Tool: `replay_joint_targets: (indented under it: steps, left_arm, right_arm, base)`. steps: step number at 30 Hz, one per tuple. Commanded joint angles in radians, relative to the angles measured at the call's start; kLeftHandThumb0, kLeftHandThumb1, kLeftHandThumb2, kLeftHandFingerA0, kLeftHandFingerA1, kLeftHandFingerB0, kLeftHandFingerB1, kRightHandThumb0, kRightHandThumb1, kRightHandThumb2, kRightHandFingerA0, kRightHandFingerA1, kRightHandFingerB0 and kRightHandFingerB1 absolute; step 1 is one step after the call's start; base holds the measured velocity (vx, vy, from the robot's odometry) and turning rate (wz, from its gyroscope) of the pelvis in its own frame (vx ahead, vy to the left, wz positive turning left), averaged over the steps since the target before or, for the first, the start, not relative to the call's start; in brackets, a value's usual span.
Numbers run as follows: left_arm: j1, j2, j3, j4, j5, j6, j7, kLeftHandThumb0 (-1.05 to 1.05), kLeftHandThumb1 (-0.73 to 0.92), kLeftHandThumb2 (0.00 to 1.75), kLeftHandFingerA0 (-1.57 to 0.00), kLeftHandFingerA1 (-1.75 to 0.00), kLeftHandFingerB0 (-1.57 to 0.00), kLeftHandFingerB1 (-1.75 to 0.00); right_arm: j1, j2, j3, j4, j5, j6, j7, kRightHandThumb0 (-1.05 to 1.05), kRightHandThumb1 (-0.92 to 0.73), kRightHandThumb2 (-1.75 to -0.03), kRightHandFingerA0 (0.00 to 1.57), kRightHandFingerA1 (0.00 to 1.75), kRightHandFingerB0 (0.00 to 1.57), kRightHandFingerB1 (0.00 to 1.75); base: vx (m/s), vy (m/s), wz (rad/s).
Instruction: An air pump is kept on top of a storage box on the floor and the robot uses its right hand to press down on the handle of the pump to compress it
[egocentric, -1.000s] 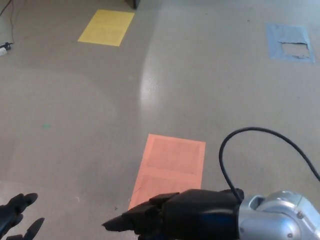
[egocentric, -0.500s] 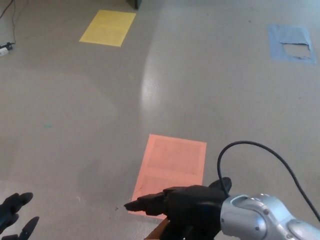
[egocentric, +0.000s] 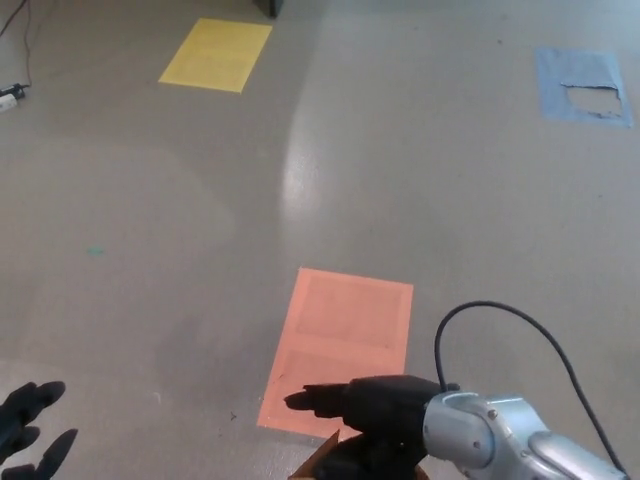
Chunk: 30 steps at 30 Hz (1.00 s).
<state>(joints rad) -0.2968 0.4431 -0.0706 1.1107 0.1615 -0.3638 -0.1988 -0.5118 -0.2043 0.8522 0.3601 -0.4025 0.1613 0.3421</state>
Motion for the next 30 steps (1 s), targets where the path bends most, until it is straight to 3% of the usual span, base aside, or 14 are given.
replay_joint_targets:
  steps: [1,3,4,11,15,16,17,18,22,24,25,28,29,30]
  left_arm:
    - [0.029,0.043,0.011,-0.009,0.009,-0.034,0.010,-0.75,0.89,0.68,-0.12,-0.32,-0.06,-0.22]
    - [0.036,0.046,0.007,-0.010,0.016,-0.035,0.016,-0.75,0.90,0.68,-0.13,-0.32,-0.07,-0.21]
    - [0.035,0.046,0.004,-0.010,0.021,-0.032,0.022,-0.78,0.73,1.07,-0.10,-0.46,-0.03,-0.28]
    - [0.044,0.041,0.021,-0.004,-0.005,-0.038,-0.007,-0.73,0.71,1.07,-0.04,-0.43,-0.02,-0.28]
    - [0.046,0.044,0.011,-0.004,0.012,-0.039,0.010,-0.79,0.73,1.07,-0.11,-0.46,-0.03,-0.29]
    - [0.041,0.044,0.011,-0.005,0.011,-0.033,0.009,-0.76,0.91,0.68,-0.14,-0.32,-0.06,-0.22]
    - [0.040,0.044,0.013,-0.006,0.009,-0.033,0.005,-0.76,0.91,0.68,-0.14,-0.32,-0.06,-0.22]
    - [0.043,0.046,0.016,-0.005,0.004,-0.042,-0.002,-0.74,0.72,1.07,-0.07,-0.45,-0.01,-0.31]
    - [0.038,0.050,0.011,-0.007,0.012,-0.046,0.001,-0.79,0.75,1.08,-0.10,-0.46,0.00,-0.28]
    - [0.025,0.053,0.014,-0.017,0.012,-0.032,0.006,-0.73,0.72,1.08,-0.05,-0.44,-0.04,-0.32]
    - [0.025,0.054,0.019,-0.016,0.004,-0.036,-0.004,-0.72,0.92,0.69,-0.13,-0.32,-0.06,-0.22]
    - [0.043,0.051,0.028,-0.021,-0.010,-0.046,-0.021,-0.73,0.90,0.69,-0.11,-0.30,-0.06,-0.22]
    - [0.048,0.054,0.019,-0.030,0.004,-0.043,-0.009,-0.72,0.73,1.07,-0.05,-0.44,-0.03,-0.31]
    - [0.044,0.055,0.015,-0.032,0.010,-0.040,-0.010,-0.73,0.91,0.68,-0.12,-0.32,-0.07,-0.21]
  right_arm:
    - [0.012,0.144,-0.032,0.477,-0.042,-0.127,-0.218,-0.89,-0.84,-1.20,0.01,0.17,0.02,0.17]
    - [0.021,0.161,-0.032,0.513,-0.041,-0.128,-0.227,-0.90,-0.85,-1.21,0.00,0.15,0.00,0.15]
    - [0.032,0.175,-0.038,0.552,-0.037,-0.134,-0.244,-0.92,-0.86,-1.20,0.04,0.16,0.04,0.15]
    - [0.050,0.234,-0.069,0.727,-0.023,-0.181,-0.332,-0.86,-0.81,-1.14,0.08,0.28,0.07,0.24]
    - [0.059,0.252,-0.065,0.798,-0.038,-0.206,-0.379,-0.83,-0.81,-1.14,0.07,0.29,0.07,0.25]
    - [0.053,0.257,-0.067,0.819,-0.042,-0.203,-0.388,-0.82,-0.80,-1.12,0.08,0.29,0.08,0.26]
    - [0.051,0.261,-0.069,0.830,-0.044,-0.202,-0.394,-0.82,-0.80,-1.12,0.08,0.29,0.08,0.26]
    - [0.050,0.267,-0.071,0.856,-0.049,-0.201,-0.405,-0.82,-0.80,-1.12,0.08,0.30,0.08,0.27]
    - [0.042,0.280,-0.080,0.898,-0.061,-0.213,-0.426,-0.82,-0.80,-1.13,0.08,0.31,0.08,0.27]
    - [0.019,0.290,-0.095,0.913,-0.061,-0.205,-0.424,-0.82,-0.81,-1.13,0.08,0.30,0.08,0.26]
    - [0.017,0.291,-0.098,0.917,-0.062,-0.209,-0.428,-0.78,-0.92,-0.75,0.09,0.25,0.08,0.23]
    - [0.024,0.296,-0.107,0.936,-0.075,-0.231,-0.446,-0.79,-0.92,-0.76,0.09,0.26,0.08,0.24]
    - [0.026,0.299,-0.116,0.942,-0.075,-0.236,-0.455,-0.79,-0.92,-0.76,0.09,0.25,0.09,0.24]
    - [0.021,0.303,-0.124,0.948,-0.075,-0.236,-0.459,-0.78,-0.92,-0.75,0.09,0.25,0.09,0.24]
  base:
    - [0.00,0.000,0.00]
    - [0.00,0.000,0.00]
    - [0.00,0.000,0.00]
    - [0.00,0.000,0.00]
    - [0.00,0.000,0.00]
    - [0.00,0.000,0.00]
    - [0.00,0.000,0.00]
    - [0.00,0.000,0.00]
    - [0.00,0.000,0.00]
    - [0.00,0.000,0.00]
    - [0.00,0.000,0.00]
    - [0.00,0.000,0.00]
    - [0.00,0.000,0.00]
    - [0.00,0.000,0.00]
